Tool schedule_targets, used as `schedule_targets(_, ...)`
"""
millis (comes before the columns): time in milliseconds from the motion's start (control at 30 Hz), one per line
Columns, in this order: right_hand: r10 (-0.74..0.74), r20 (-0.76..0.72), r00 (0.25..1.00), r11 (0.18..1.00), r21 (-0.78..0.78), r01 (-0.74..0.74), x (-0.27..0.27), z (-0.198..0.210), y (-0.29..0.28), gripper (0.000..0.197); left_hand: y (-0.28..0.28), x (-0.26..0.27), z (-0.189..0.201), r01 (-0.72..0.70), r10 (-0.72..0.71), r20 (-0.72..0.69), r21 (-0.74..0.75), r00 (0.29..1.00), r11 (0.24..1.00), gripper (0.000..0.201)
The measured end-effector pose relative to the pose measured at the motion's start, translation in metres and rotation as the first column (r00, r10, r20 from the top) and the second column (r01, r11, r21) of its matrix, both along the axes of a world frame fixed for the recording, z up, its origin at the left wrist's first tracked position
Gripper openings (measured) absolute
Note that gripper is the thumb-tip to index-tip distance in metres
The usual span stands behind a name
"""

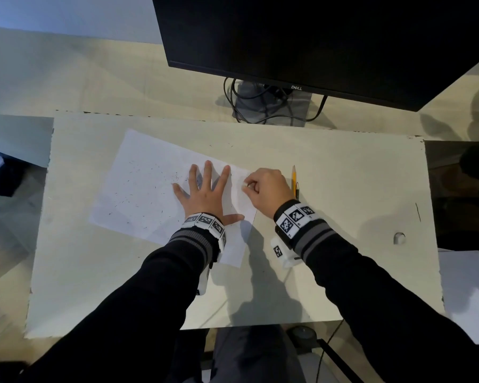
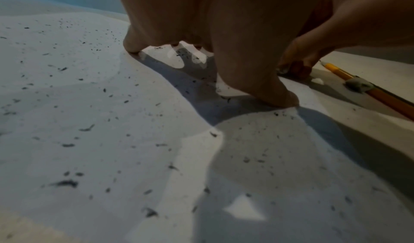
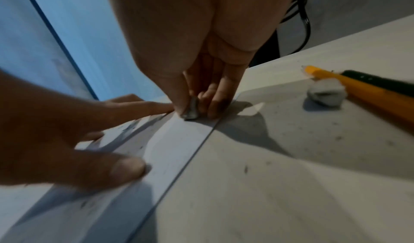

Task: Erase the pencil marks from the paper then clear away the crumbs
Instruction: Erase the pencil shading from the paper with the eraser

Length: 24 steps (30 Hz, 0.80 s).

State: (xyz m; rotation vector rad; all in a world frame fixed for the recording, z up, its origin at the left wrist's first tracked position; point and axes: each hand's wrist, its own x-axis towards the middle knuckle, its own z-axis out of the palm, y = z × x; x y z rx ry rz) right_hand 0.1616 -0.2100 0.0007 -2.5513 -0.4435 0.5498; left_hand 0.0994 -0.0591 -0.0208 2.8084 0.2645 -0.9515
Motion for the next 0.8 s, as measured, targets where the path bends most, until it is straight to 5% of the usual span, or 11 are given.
schedule_targets(100,-0.110,0.058,0.992,0.994,0.024,0.108,0.010,0.000,0.004,0.011,0.000,0.000,0.002,0.003,-0.003,-0.002,-0.006,1.000,1.000,0.122)
schedule_targets(233,0.053,0.034,0.998,0.999,-0.013,-0.052,-0.005,-0.001,0.020,0.013,-0.001,0.001,0.001,0.002,-0.002,-0.011,0.009,1.000,1.000,0.123)
schedule_targets(400,-0.144,0.079,0.986,0.989,-0.013,0.146,0.024,0.004,0.011,0.014,0.000,0.001,0.002,0.004,-0.004,-0.016,0.000,1.000,1.000,0.124)
schedule_targets(567,0.069,-0.004,0.998,0.998,-0.013,-0.069,-0.001,0.000,0.025,0.013,-0.002,0.001,0.001,0.004,-0.004,-0.015,0.020,1.000,1.000,0.128)
schedule_targets(700,-0.150,0.050,0.987,0.989,0.011,0.149,0.020,-0.002,0.019,0.012,-0.001,0.000,0.001,0.001,-0.001,0.000,0.021,1.000,1.000,0.127)
schedule_targets(800,-0.101,0.061,0.993,0.994,0.036,0.099,0.016,-0.002,0.032,0.011,-0.002,0.001,0.001,0.008,-0.008,-0.007,0.028,1.000,1.000,0.128)
